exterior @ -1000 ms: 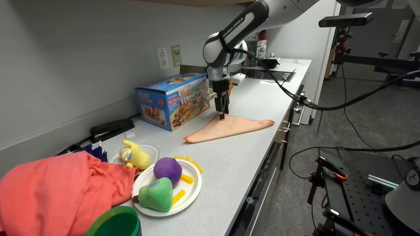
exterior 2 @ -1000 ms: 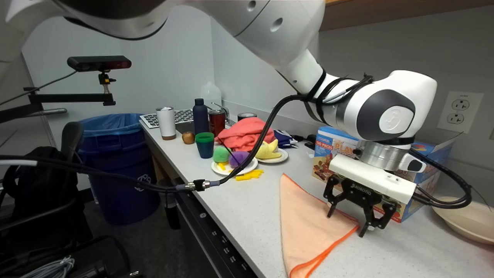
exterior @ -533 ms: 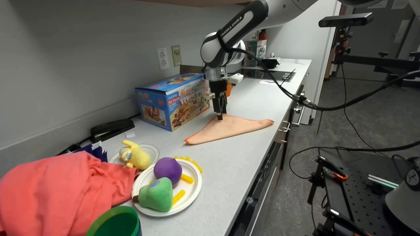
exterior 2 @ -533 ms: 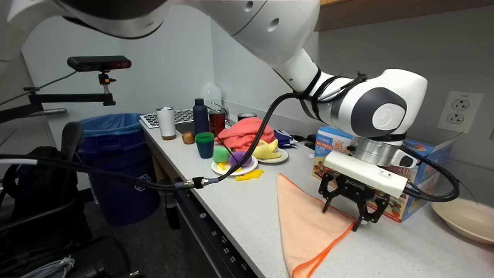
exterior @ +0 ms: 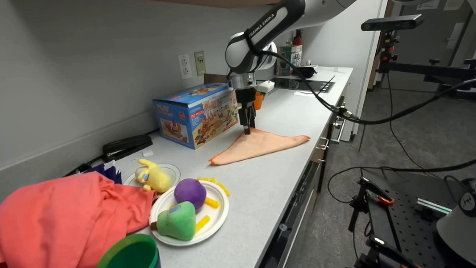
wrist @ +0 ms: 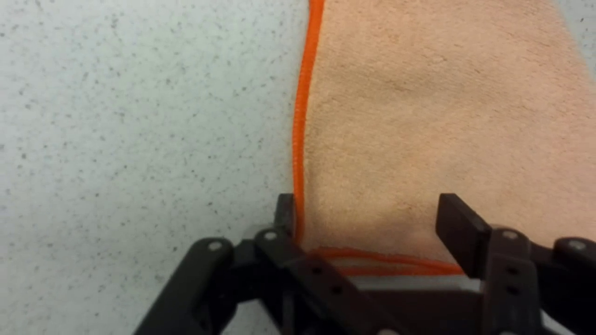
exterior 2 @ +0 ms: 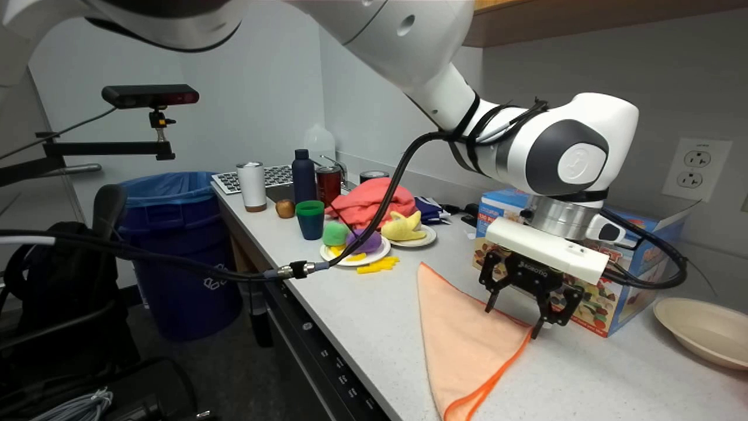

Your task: Unfold the peach towel on the countertop.

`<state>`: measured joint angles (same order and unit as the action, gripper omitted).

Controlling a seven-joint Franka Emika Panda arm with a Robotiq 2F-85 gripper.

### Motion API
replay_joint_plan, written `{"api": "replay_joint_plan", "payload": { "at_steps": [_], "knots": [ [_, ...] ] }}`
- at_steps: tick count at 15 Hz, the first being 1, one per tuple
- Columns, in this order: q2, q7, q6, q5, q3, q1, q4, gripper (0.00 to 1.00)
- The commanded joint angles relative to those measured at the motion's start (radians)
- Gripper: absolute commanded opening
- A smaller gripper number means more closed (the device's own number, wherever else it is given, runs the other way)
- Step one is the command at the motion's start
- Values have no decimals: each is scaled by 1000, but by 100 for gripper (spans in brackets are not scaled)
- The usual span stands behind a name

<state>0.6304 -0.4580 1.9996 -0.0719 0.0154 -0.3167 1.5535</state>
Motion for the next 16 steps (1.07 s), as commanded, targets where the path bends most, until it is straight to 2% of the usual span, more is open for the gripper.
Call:
{"api": "replay_joint_plan", "payload": {
  "at_steps": [1, 3, 4, 5, 10, 12, 16],
  "knots": [
    [-32, 22, -29, -3, 10, 14, 22, 79],
    [-33, 21, -31, -5, 9, 13, 25, 79],
    [-32, 20, -37, -8, 8, 11, 24, 72],
    [-31, 19, -41, -11, 7, 10, 24, 52],
    [-28, 20, -58, -18, 6, 8, 24, 13],
    [-26, 21, -65, -18, 6, 8, 21, 0],
    [-34, 29, -55, -14, 9, 11, 27, 0]
  ]
}}
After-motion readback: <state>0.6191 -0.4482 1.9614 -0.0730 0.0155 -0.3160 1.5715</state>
